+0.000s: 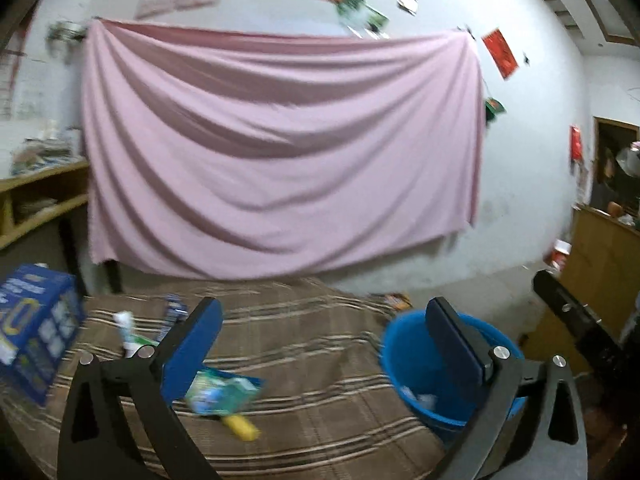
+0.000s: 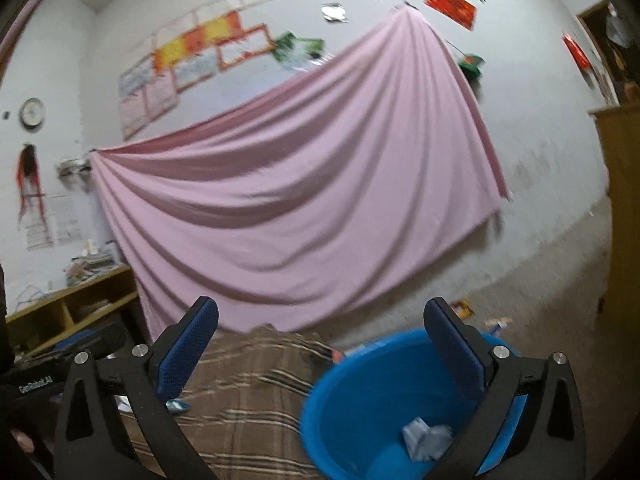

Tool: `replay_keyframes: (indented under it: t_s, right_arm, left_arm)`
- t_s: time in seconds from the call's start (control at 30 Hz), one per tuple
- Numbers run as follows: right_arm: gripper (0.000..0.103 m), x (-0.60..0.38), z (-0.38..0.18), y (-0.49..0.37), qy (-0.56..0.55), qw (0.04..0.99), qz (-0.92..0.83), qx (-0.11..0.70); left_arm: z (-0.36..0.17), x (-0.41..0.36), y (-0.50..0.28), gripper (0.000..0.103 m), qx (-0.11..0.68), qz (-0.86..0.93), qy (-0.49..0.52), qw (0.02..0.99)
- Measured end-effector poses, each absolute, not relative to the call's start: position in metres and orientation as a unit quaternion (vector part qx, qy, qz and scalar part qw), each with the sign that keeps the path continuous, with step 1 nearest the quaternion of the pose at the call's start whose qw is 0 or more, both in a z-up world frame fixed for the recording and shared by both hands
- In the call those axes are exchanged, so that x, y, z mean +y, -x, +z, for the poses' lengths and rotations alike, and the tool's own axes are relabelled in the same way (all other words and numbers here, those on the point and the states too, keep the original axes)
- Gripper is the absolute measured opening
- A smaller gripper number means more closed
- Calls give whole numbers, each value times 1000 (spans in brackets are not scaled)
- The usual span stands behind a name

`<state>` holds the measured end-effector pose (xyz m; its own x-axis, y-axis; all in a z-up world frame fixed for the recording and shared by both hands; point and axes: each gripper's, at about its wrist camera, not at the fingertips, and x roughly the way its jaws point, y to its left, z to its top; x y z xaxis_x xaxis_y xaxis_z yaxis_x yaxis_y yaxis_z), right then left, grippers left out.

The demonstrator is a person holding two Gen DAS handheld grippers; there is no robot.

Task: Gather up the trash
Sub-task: 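Move both tools back over the remaining items on the bed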

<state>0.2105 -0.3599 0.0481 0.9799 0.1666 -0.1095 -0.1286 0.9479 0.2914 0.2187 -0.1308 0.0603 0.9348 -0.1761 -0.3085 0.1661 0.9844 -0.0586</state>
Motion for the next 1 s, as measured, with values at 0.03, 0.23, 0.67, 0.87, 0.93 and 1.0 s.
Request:
replay_keyframes:
  t_s: [0.03,0.23,0.67,0.87,0.93,1.0]
  right_arm:
    - [103,-355,50,-209,-139,985,80,60]
    - [103,-310,61,-200,-97,988,116,22]
    - [103,-224,56,-215,-38,976,198,80]
    - [103,-203,44,-231,-25,965,216,144]
    - [103,-198,40,-235,-19,961,219,166]
    - [103,-195,35,-243,-24,954,225,198]
  left_arm:
    - [61,-122,-213,100,151,-77,17,985]
    - [59,-74,-183,100,130,-14,18,991]
    - [23,0,-139,100,164,63,9,984]
    - [5,24,-148,100,212,79,13,974]
    - [-2,30,-156,100,235,78,19,969]
    - [-7,33,-164,100,254,72,22,964]
